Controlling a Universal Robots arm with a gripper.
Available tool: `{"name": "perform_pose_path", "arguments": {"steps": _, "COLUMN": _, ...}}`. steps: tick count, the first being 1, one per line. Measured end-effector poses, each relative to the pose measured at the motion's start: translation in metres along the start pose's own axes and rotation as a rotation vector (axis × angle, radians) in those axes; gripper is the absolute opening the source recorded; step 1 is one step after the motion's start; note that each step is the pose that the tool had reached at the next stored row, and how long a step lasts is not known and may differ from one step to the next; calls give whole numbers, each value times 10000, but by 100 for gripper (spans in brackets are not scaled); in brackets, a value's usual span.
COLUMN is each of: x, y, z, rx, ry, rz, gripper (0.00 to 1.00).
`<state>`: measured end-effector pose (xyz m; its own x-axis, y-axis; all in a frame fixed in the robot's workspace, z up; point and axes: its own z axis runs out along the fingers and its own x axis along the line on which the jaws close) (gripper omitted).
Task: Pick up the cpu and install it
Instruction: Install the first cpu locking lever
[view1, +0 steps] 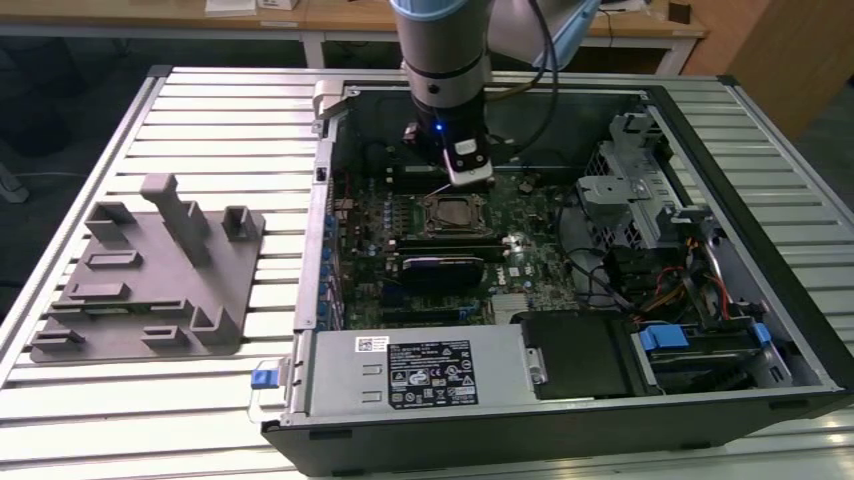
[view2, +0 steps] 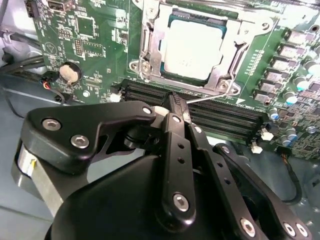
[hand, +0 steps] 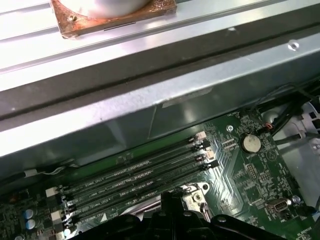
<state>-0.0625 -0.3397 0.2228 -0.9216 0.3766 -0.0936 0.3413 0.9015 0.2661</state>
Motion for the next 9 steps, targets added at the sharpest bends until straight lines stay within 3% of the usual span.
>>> {"name": "perform_pose_path", "arguments": {"steps": 9, "x": 38, "y": 47, "z": 70, "rx": 0, "ry": -4, "rz": 15, "gripper": 11}}
